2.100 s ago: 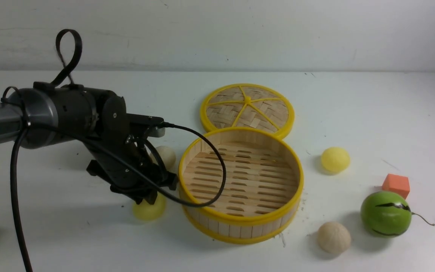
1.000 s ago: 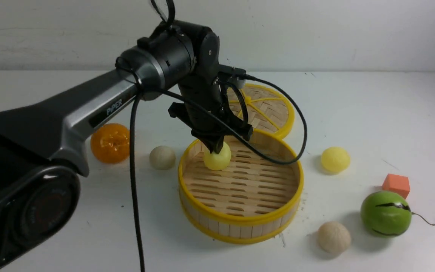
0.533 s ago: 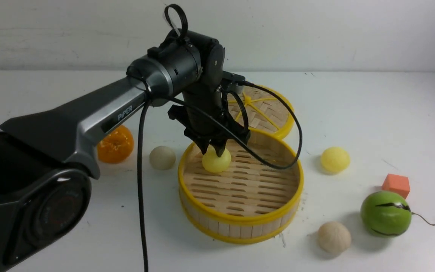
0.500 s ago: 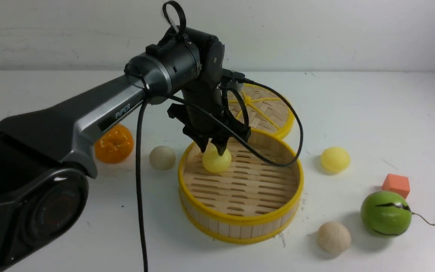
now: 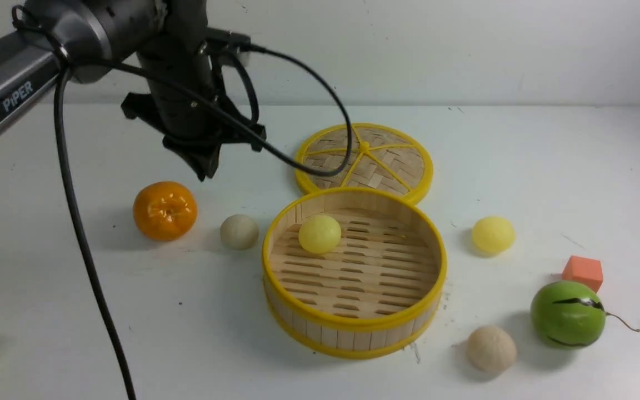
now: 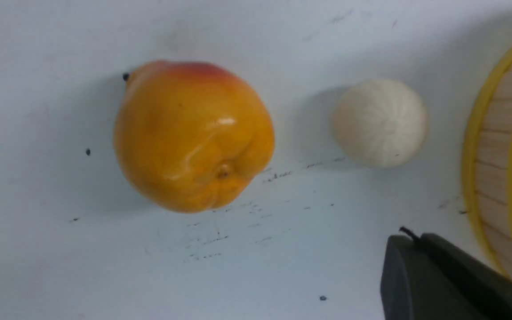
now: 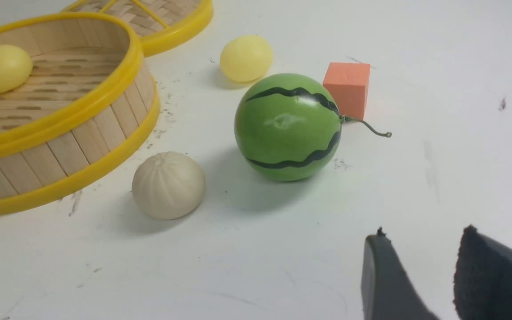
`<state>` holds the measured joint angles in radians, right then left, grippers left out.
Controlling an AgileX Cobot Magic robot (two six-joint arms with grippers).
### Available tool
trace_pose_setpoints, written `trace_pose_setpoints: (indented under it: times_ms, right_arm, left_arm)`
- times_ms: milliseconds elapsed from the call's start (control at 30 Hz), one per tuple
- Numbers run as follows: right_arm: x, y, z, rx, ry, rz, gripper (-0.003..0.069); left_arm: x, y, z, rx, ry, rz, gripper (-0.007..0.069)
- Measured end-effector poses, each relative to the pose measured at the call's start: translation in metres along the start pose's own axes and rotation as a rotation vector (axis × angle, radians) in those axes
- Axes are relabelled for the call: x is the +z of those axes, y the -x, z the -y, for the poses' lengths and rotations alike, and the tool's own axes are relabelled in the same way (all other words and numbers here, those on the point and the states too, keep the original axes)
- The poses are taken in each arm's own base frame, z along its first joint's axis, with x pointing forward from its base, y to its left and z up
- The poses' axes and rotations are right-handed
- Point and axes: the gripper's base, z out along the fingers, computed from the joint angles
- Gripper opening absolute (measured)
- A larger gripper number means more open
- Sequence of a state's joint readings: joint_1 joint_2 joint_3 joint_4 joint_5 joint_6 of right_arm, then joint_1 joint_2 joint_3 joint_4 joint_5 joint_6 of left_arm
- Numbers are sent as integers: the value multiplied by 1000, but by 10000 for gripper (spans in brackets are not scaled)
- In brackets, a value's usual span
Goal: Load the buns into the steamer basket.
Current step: Use the left arm to grab a steamed stuffed bun
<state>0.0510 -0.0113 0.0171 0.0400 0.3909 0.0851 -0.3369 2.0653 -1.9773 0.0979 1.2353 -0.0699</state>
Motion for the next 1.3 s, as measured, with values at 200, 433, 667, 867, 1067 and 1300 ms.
trace_pose_setpoints:
  times_ms: [200, 433, 667, 867, 1067, 1300]
  right_arm:
    - [0, 0, 0, 0, 0, 0, 241]
    - [0, 0, 0, 0, 0, 0, 241]
    - [0, 0, 0, 0, 0, 0, 241]
    - [0, 0, 0, 0, 0, 0, 241]
    - [0, 0, 0, 0, 0, 0, 241]
    - [0, 0, 0, 0, 0, 0, 241]
  left_arm:
    - [47, 2, 7, 22, -35, -35, 10]
    - [81, 5, 11, 16, -54, -23, 199]
    - [82, 12, 14, 0, -82, 46, 284]
    - [88, 13, 14, 12, -81, 64, 277]
    - [102, 12, 13, 33, -55, 48, 249]
    - [105, 12, 12, 46, -37, 47, 223]
